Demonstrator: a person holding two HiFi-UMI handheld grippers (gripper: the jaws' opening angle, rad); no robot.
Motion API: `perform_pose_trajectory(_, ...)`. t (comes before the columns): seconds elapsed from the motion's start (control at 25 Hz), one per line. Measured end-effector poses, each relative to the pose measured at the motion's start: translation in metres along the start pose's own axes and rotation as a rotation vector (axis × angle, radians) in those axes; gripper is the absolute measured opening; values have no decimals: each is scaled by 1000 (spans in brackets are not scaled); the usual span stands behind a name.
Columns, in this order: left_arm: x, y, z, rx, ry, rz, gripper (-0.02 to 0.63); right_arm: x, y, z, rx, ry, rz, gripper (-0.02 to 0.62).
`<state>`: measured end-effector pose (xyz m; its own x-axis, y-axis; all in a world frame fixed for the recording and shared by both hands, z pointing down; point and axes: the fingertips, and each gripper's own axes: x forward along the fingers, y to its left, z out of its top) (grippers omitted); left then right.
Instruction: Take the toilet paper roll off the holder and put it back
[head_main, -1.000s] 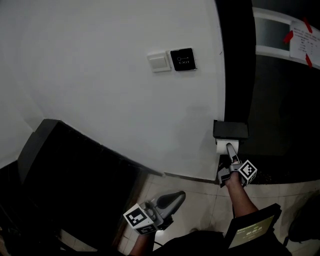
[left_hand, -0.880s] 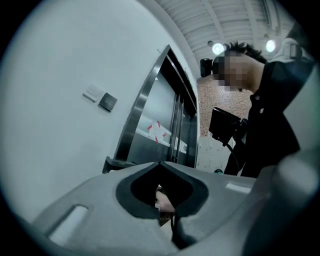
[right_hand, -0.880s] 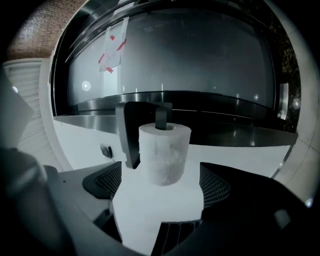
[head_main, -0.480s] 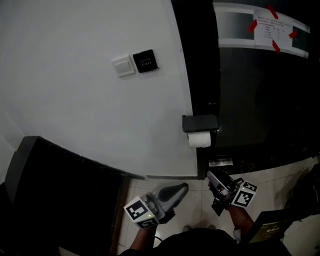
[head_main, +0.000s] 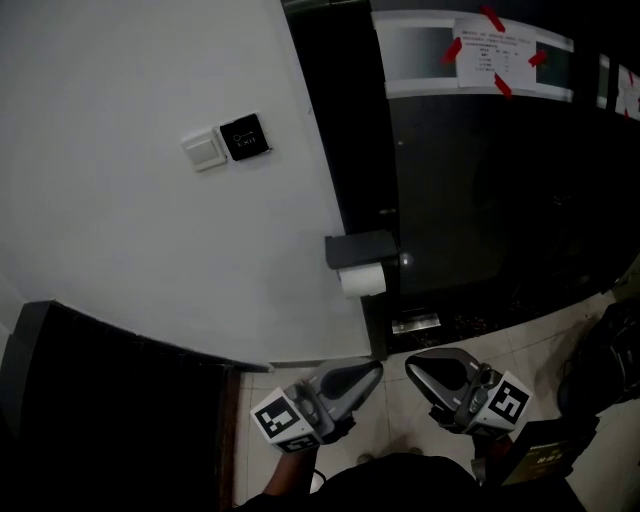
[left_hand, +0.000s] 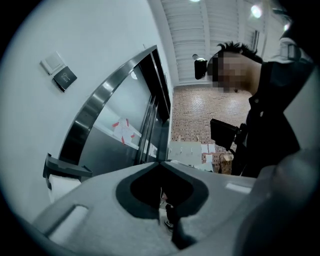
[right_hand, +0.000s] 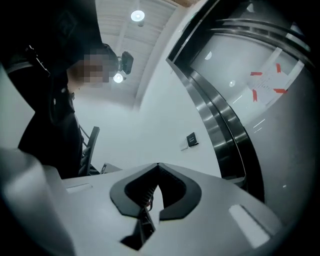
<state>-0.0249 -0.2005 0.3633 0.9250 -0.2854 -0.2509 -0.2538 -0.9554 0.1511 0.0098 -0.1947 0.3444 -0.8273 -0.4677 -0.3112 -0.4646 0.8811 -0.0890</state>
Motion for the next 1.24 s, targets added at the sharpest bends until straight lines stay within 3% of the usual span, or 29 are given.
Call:
perform_pose_trajectory(0.28, -2, -2, 5, -20, -52, 11, 0, 2, 0, -13, -42, 48, -4, 0)
perform_pose_trajectory(0.68, -6, 3, -6, -18, -5, 56, 0, 5, -1, -17, -39, 52, 20, 0)
perform_pose_trajectory(1.24, -1, 6, -10, -18, 28, 46, 0, 4, -10, -24, -29, 52, -8, 0)
